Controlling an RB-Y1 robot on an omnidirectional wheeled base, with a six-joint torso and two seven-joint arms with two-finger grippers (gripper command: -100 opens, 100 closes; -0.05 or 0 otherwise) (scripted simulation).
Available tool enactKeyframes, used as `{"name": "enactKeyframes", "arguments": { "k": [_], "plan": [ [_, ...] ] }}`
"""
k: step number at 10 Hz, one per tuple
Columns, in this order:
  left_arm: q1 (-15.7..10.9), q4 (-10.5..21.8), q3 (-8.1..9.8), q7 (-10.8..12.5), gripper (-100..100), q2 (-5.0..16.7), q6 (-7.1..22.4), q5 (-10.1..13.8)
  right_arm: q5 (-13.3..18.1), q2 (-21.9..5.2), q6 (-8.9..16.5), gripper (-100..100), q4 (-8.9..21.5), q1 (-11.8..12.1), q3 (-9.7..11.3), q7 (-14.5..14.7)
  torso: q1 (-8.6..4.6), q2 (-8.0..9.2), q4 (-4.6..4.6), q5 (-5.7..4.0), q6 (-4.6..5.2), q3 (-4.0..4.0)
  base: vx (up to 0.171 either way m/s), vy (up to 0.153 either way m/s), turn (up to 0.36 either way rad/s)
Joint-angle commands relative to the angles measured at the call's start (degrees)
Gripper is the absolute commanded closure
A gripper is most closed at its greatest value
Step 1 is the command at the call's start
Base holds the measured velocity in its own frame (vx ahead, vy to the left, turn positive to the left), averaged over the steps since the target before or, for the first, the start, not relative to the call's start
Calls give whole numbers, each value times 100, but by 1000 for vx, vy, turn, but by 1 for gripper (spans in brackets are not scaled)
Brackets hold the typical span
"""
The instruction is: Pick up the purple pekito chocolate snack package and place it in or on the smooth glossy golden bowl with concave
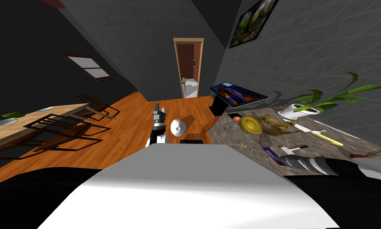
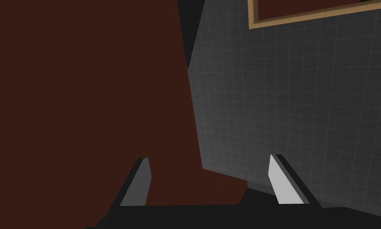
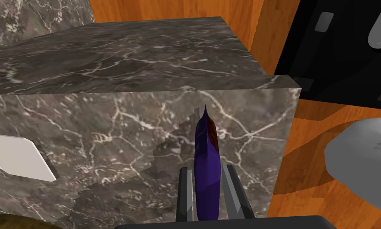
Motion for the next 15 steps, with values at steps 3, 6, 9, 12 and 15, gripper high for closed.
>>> {"name": "enactKeyframes", "arguments": {
  "k": [3, 6, 9, 12, 15],
  "plan": [
    [-1, 0, 0, 0, 0, 0, 0, 0, 55, -84, -112, 0, 53, -112, 27, -52, 4, 2, 1, -3, -3, 2, -18, 20, -43],
    [1, 0, 0, 0, 0, 0, 0, 0, -29, -447, -358, 100, -52, -109, 10, -234, -8, -43, -6, -3, -14, -23, 86, -16, -9],
    [1, 0, 0, 0, 0, 1, 0, 0, -107, -743, -562, 100, -134, -114, -10, -391, -10, -71, -14, -3, -21, -40, 118, -23, -1],
    [1, 0, 0, 0, 0, 0, 0, 0, -192, -1046, -774, 100, -216, -124, -34, -556, -2, -66, -14, -3, -22, -38, 103, -5, -4],
    [1, 0, 0, 0, 0, 0, 0, 0, -291, -1414, -1030, 100, -317, -132, -60, -754, -9, -75, -13, -6, -37, -43, 108, -23, -14]
  ]
}}
